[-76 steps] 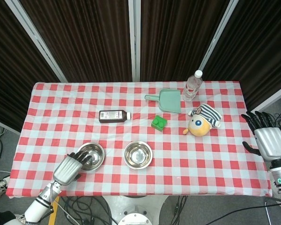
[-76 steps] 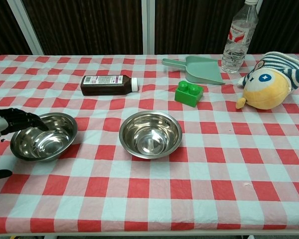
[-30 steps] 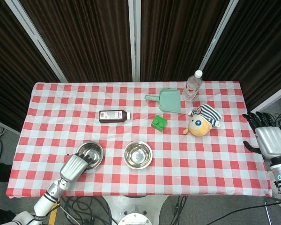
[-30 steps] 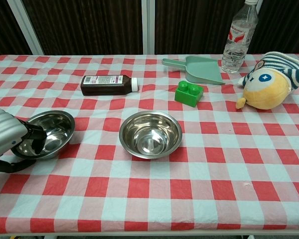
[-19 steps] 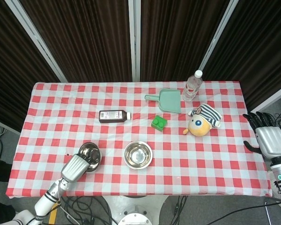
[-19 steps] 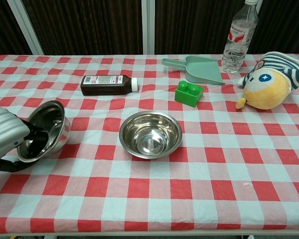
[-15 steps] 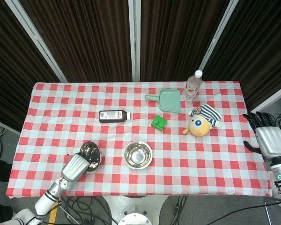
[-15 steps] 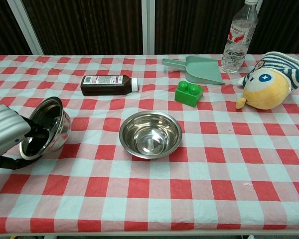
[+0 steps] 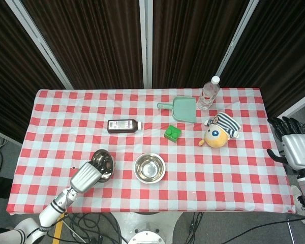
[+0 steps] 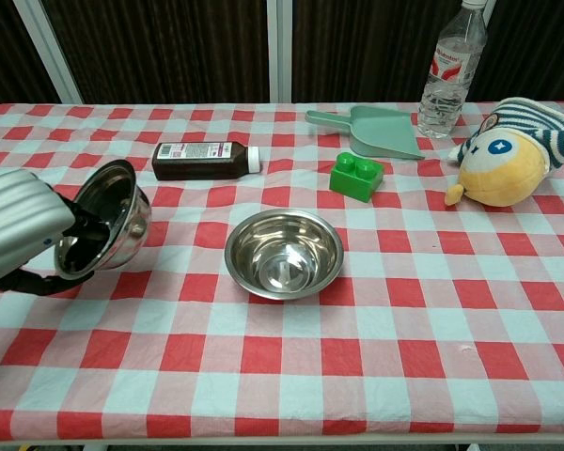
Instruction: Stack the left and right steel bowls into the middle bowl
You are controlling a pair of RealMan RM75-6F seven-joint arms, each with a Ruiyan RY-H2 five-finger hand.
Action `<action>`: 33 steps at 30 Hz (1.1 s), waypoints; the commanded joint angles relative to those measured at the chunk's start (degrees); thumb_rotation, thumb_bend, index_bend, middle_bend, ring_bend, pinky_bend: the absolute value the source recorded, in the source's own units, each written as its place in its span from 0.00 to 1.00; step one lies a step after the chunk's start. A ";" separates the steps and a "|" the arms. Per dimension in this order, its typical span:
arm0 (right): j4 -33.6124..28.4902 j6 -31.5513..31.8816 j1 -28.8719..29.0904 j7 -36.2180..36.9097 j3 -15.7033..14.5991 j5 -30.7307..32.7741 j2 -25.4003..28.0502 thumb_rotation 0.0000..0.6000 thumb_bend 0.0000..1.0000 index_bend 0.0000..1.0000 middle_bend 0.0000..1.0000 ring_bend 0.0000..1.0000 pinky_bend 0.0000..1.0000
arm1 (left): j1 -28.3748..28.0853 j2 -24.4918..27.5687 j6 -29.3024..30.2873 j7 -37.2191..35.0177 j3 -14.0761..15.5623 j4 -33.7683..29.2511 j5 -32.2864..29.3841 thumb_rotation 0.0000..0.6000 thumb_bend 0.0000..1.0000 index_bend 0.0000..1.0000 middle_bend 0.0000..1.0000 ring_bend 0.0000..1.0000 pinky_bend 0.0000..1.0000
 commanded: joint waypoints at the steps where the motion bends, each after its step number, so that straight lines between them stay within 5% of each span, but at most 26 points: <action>1: -0.99 1.36 -0.30 0.77 0.96 0.06 1.16 1.00 0.21 0.09 0.10 0.00 0.02 | -3.80 2.20 -3.99 2.10 -1.22 -4.50 0.70 1.00 0.37 0.72 0.76 0.75 0.80; 14: -3.16 7.80 -2.39 7.32 4.41 0.65 3.53 1.00 0.15 0.09 0.11 0.00 0.02 | -15.07 6.50 -19.91 15.81 -5.14 -20.31 0.37 1.00 0.37 0.73 0.76 0.75 0.79; 33: -0.52 13.70 -3.83 15.52 9.54 3.93 0.63 1.00 0.10 0.09 0.13 0.01 0.02 | -23.29 2.74 -27.24 19.60 -6.59 -19.49 0.62 1.00 0.37 0.73 0.76 0.75 0.79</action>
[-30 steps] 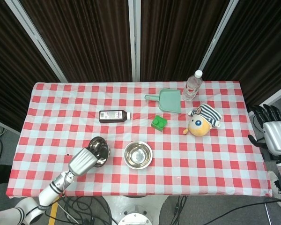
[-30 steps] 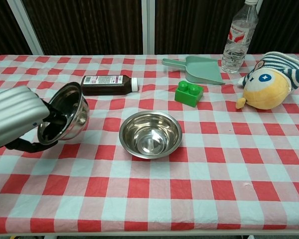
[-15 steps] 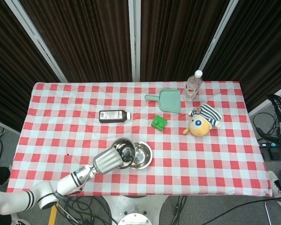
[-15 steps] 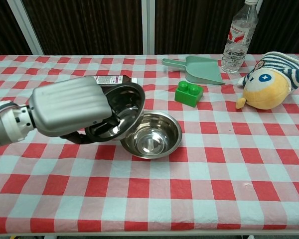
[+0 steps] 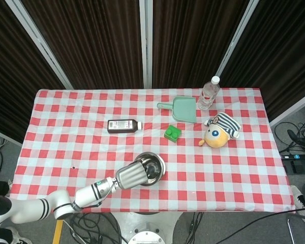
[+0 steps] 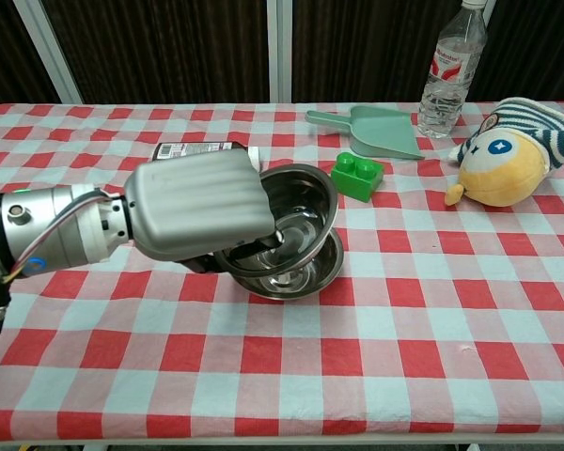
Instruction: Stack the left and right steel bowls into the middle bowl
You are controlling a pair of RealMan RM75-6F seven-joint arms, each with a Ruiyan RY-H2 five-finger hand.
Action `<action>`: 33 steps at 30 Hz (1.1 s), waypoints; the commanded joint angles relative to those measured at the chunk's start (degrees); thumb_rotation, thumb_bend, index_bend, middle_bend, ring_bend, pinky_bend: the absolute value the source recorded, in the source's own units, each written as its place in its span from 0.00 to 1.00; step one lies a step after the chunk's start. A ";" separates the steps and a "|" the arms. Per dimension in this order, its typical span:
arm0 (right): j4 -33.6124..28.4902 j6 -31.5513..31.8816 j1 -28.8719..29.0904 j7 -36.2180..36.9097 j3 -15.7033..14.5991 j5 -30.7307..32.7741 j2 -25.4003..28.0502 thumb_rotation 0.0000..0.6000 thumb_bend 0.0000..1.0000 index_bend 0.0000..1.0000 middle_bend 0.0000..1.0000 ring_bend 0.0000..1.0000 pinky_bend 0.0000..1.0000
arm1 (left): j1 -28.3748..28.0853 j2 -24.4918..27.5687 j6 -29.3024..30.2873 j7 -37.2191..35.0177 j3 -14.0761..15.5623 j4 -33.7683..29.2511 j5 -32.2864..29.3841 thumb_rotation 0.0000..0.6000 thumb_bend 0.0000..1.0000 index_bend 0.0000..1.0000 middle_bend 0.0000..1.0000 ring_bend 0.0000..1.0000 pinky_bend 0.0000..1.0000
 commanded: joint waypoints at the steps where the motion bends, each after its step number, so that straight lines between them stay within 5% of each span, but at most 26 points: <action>1: 0.25 0.53 -0.19 0.79 0.51 0.14 -0.21 1.00 0.10 0.09 0.13 0.01 0.02 | -1.09 -1.11 -0.88 -0.24 0.17 1.79 -0.03 1.00 0.37 0.73 0.76 0.75 0.79; 10: 1.13 0.20 -0.54 2.42 0.78 0.04 -0.37 1.00 0.09 0.09 0.13 0.01 0.02 | -2.33 -2.89 -0.15 -1.12 1.38 5.98 0.36 1.00 0.37 0.72 0.75 0.75 0.79; 25: 1.93 -0.38 -0.84 3.54 0.82 -0.42 -0.63 1.00 0.09 0.09 0.13 0.01 0.02 | -3.53 -2.64 4.85 -5.97 2.46 7.89 1.87 1.00 0.26 0.57 0.63 0.70 0.78; 33: 1.27 0.27 -1.35 3.95 0.94 -1.09 0.01 1.00 0.09 0.09 0.13 0.01 0.02 | -2.83 3.82 3.20 -2.36 1.76 2.54 -1.35 1.00 0.26 0.56 0.62 0.69 0.77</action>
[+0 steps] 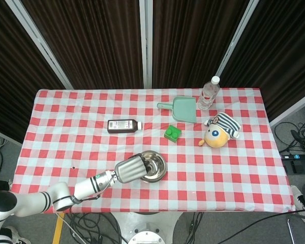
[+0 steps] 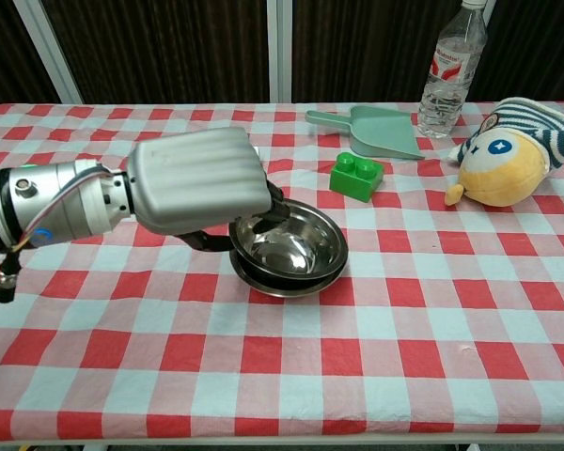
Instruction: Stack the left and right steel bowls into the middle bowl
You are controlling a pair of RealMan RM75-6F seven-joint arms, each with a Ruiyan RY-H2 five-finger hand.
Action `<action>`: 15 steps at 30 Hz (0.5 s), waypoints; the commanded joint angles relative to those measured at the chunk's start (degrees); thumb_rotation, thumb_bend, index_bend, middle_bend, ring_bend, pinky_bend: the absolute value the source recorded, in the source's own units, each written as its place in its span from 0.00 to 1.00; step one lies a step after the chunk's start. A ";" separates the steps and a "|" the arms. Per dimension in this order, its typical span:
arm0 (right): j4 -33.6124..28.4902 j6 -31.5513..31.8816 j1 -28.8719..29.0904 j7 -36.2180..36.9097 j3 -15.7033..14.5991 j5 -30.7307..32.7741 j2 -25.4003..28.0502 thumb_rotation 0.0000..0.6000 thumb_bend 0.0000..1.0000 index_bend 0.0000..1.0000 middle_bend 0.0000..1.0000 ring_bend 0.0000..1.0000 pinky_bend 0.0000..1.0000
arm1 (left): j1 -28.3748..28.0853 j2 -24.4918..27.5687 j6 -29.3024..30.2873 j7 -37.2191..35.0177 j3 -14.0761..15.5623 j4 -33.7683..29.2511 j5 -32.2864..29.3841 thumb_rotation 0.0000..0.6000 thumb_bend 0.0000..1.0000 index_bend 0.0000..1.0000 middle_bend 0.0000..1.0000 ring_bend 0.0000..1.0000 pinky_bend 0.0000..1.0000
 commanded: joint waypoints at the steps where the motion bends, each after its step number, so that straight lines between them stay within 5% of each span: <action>1: -0.24 0.33 -0.11 0.12 0.03 -0.35 0.01 1.00 0.09 0.09 0.13 0.01 0.02 | 0.69 4.31 -2.58 3.43 -0.22 -4.42 -2.73 1.00 0.26 0.56 0.61 0.69 0.76; 9: -1.29 0.32 -0.07 -0.55 -0.61 -1.76 -0.29 1.00 0.08 0.09 0.13 0.01 0.02 | 4.66 12.17 -3.08 10.81 -0.98 -11.02 -9.31 1.00 0.25 0.55 0.58 0.65 0.73; 15: -2.82 -0.81 0.92 -3.41 -1.22 -2.84 -0.54 1.00 0.08 0.09 0.12 0.01 0.02 | 11.09 13.47 7.99 7.84 -3.74 -7.38 -13.31 1.00 0.22 0.54 0.55 0.55 0.62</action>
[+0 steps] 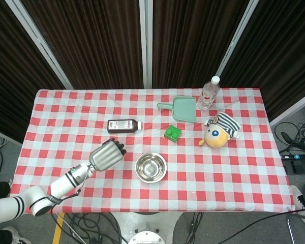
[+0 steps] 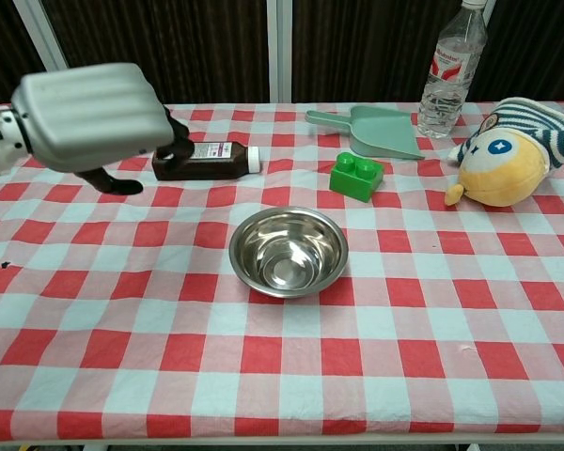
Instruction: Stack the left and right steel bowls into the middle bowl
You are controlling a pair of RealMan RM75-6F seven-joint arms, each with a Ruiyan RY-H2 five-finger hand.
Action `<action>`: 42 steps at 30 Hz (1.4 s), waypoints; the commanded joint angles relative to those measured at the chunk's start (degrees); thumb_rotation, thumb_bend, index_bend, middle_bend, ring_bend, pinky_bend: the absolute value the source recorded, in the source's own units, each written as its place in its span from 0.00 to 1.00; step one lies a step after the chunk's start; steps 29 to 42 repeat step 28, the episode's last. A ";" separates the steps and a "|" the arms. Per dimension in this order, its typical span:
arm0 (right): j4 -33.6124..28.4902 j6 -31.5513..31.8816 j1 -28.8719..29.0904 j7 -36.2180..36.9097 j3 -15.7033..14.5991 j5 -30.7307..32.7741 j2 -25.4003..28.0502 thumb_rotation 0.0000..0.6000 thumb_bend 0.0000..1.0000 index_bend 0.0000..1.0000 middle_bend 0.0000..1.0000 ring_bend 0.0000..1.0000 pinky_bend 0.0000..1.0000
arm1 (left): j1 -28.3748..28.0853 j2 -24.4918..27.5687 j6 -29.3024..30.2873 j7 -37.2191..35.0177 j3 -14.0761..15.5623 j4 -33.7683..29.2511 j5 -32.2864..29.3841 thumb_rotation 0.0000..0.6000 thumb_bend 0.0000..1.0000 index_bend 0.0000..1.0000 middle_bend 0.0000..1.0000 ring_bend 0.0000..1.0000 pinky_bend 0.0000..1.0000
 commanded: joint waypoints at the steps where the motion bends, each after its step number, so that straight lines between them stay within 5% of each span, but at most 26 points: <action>1: -0.58 0.21 -0.77 -1.12 -1.14 -1.28 -0.04 1.00 0.08 0.09 0.12 0.00 0.02 | 5.47 0.96 8.81 -3.85 -2.87 3.87 -4.11 1.00 0.22 0.54 0.53 0.53 0.60; 5: 0.77 0.25 -1.66 -1.74 -3.79 -4.66 -0.11 1.00 0.07 0.09 0.11 0.00 0.02 | 11.18 2.09 13.86 -11.85 -6.11 7.30 -12.28 1.00 0.21 0.45 0.43 0.42 0.56; 11: 2.96 -2.92 -0.88 -8.49 -7.62 -8.66 -0.92 1.00 0.06 0.08 0.07 0.00 0.00 | 20.84 7.83 14.92 -26.71 -6.27 0.13 -22.87 1.00 0.13 0.29 0.30 0.27 0.38; 18: 5.24 -2.32 -2.03 -17.06 -9.82 -8.57 -4.87 1.00 0.06 0.08 0.05 0.00 0.00 | 28.05 10.66 20.81 -27.17 -2.36 -4.06 -21.74 1.00 0.08 0.24 0.24 0.17 0.23; 26: 7.58 -3.55 -2.73 -17.51 -11.45 -7.60 -7.38 1.00 0.06 0.07 0.05 0.00 0.00 | 32.48 10.81 23.50 -29.72 -0.90 -3.85 -21.15 1.00 0.07 0.23 0.24 0.16 0.22; 42: 7.65 -3.62 -2.73 -17.45 -11.46 -7.48 -7.49 1.00 0.06 0.07 0.05 0.00 0.00 | 32.78 10.84 23.62 -30.36 -0.98 -3.51 -20.76 1.00 0.07 0.23 0.24 0.16 0.22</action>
